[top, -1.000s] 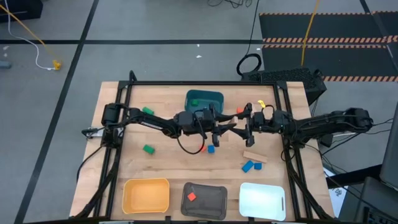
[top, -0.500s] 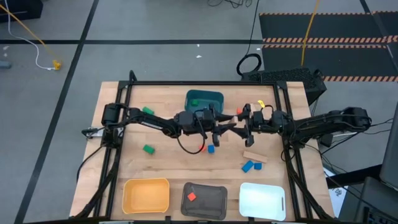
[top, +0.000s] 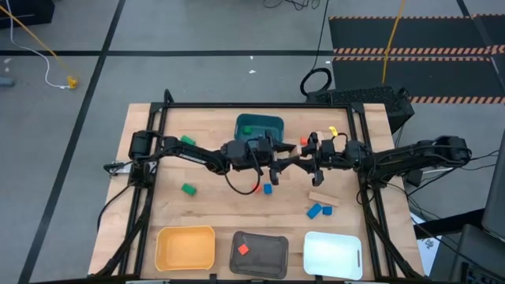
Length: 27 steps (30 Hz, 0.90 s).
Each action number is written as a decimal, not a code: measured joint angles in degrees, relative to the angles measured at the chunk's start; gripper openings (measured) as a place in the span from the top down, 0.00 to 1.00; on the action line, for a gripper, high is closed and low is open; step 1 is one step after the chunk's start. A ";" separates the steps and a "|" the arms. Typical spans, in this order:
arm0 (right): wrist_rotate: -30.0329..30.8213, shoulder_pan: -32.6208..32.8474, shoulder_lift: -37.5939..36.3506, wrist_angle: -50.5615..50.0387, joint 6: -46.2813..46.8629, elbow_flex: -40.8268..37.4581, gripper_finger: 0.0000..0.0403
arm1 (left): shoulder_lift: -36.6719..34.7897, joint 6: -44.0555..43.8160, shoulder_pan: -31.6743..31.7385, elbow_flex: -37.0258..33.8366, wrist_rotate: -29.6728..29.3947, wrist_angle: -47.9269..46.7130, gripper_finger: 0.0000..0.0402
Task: Sort & place blocks by color
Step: Put the bottom left light brown block into the white bin
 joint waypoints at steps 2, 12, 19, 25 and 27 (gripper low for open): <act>0.07 -0.02 -0.80 -1.37 0.08 0.00 0.72 | 0.00 0.47 0.08 0.00 0.14 -0.28 0.47; 6.59 -1.90 -11.82 -20.97 0.23 0.00 0.72 | -1.55 1.05 2.33 -0.02 0.23 -6.41 0.44; 9.15 -1.87 -19.50 -37.71 7.82 0.00 0.72 | -5.85 1.07 3.72 -0.04 0.04 -24.66 0.44; -4.54 0.77 -21.31 -39.02 23.24 0.00 0.72 | -11.07 0.97 4.09 -0.04 -0.02 -45.62 0.44; -5.90 2.94 -21.08 -39.04 28.34 0.00 0.72 | -12.27 0.40 4.08 -0.04 -0.02 -51.26 0.44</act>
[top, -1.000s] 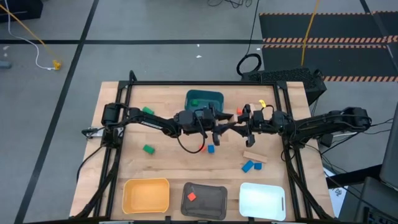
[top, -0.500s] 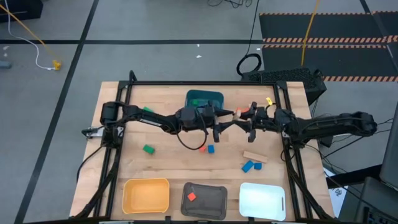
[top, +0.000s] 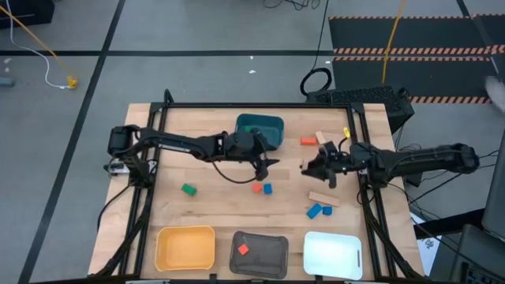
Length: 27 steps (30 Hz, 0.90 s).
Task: Sort & place blocks by color
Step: Put the bottom left light brown block into the white bin
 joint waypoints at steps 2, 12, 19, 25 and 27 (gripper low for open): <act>-0.03 2.72 0.50 -0.01 5.02 0.00 0.72 | -0.73 -0.83 -0.05 0.00 0.00 -3.22 0.44; 6.46 20.31 4.79 -0.19 28.33 1.18 0.72 | -1.13 -3.52 0.05 0.00 -5.16 -12.05 0.44; 9.91 30.36 11.50 -6.55 27.74 13.16 0.72 | -1.13 -4.99 0.39 0.00 -7.98 -13.90 0.44; 10.41 35.79 15.73 -25.73 32.12 18.58 0.72 | -1.13 -5.03 0.73 0.00 -8.07 -14.23 0.44; 9.37 37.68 16.66 -28.73 36.00 18.56 0.72 | -1.22 -5.09 0.70 0.00 -8.06 -15.78 0.44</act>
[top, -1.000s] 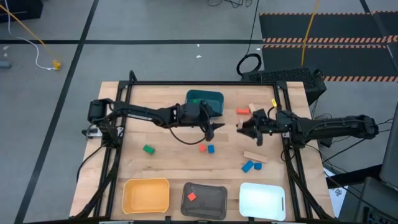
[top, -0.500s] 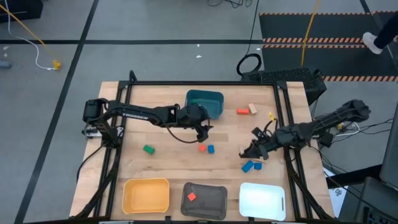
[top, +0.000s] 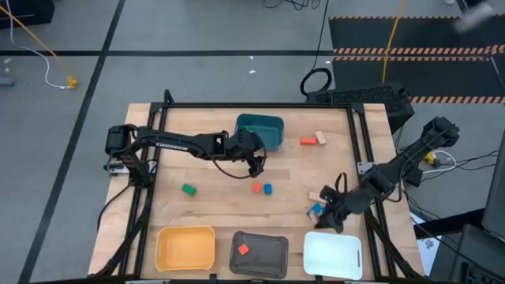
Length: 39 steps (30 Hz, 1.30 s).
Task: Sort & place blocks by color
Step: Put the bottom left light brown block into the white bin
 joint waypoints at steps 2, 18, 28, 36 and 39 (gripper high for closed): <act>-0.52 1.98 1.17 -0.85 3.05 0.00 0.72 | -0.52 -0.43 -0.02 0.00 0.11 -3.86 0.44; -0.63 13.20 9.27 5.26 21.61 -0.04 0.64 | -13.92 -7.84 -4.81 0.01 1.10 -27.60 0.44; -3.49 13.47 15.51 8.60 26.58 -0.04 0.67 | -15.43 -5.99 -6.14 0.02 -0.51 -28.84 0.44; -2.12 13.43 16.09 10.58 28.04 -0.04 0.53 | -15.41 -5.91 -6.14 0.00 -1.12 -30.71 0.44; -2.03 13.41 16.09 10.85 28.76 -0.04 0.48 | -15.41 -5.87 -6.14 0.00 -1.43 -30.78 0.44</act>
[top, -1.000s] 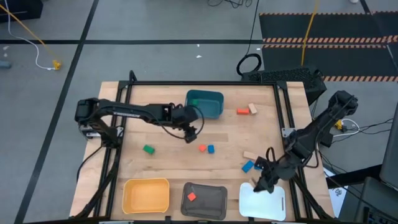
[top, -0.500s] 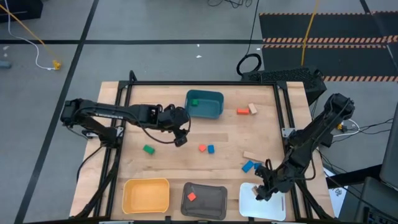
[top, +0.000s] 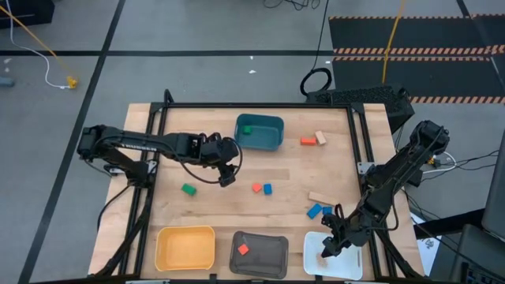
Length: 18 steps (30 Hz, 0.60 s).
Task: Sort & place blocks by color
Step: Put the bottom left light brown block into the white bin, then put the bottom right blue block into the yellow bin
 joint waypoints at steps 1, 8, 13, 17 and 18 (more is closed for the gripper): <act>-0.04 0.00 0.00 0.02 0.16 0.00 0.46 | 0.00 0.07 0.00 0.00 0.00 -0.02 0.44; 4.94 -3.26 -2.93 9.78 -8.62 -0.07 0.42 | 0.30 0.93 1.01 0.00 0.02 0.91 0.44; 6.16 -8.45 -8.29 12.61 -26.25 -0.03 0.42 | 4.10 2.45 1.94 -0.04 4.77 6.33 0.44; 7.19 -14.09 -11.51 3.81 -37.09 -0.04 0.42 | 8.98 3.66 1.95 -0.02 7.49 11.16 0.44; 7.88 -15.51 -11.89 1.01 -39.02 -0.04 0.42 | 10.21 4.27 1.89 -0.02 7.50 12.16 0.44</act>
